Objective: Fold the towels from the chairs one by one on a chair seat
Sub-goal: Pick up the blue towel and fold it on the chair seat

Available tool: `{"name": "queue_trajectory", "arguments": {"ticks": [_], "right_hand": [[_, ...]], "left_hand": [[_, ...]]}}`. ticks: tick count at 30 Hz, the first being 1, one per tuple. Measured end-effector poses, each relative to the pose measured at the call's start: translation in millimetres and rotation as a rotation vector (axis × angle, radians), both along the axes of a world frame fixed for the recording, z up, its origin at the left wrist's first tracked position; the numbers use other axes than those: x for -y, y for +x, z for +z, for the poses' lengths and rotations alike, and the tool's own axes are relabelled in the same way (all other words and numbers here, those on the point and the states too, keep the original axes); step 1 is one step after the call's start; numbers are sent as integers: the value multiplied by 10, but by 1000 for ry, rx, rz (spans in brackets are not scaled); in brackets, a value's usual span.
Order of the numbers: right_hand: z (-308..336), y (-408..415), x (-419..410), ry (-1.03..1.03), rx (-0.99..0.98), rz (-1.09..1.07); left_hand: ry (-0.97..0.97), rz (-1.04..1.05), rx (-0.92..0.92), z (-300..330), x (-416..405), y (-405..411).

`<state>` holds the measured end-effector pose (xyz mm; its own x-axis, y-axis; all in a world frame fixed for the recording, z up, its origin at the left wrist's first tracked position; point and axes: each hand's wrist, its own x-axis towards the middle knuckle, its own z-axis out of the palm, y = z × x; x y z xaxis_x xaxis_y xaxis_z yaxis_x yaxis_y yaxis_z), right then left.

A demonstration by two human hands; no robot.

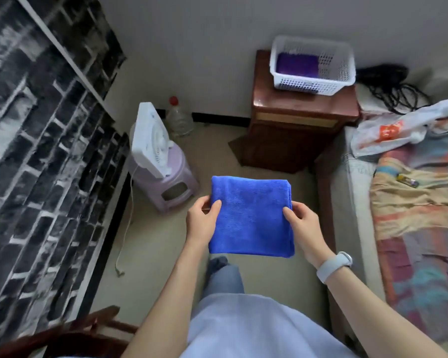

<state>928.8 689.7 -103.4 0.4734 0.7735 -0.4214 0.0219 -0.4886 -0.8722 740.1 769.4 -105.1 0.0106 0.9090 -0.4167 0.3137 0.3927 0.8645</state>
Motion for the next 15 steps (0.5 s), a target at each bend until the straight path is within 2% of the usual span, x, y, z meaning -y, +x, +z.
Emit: {"name": "queue_trajectory", "arguments": {"ticks": [9,15], "right_hand": [[10,1204,-1659,66,-6,-186],[136,1995,-2812,85,-13,-266]], "left_hand": [[-41,-111,155,-36,-1897,1352],[-12,-198,136,90,-3192,2256]]}}
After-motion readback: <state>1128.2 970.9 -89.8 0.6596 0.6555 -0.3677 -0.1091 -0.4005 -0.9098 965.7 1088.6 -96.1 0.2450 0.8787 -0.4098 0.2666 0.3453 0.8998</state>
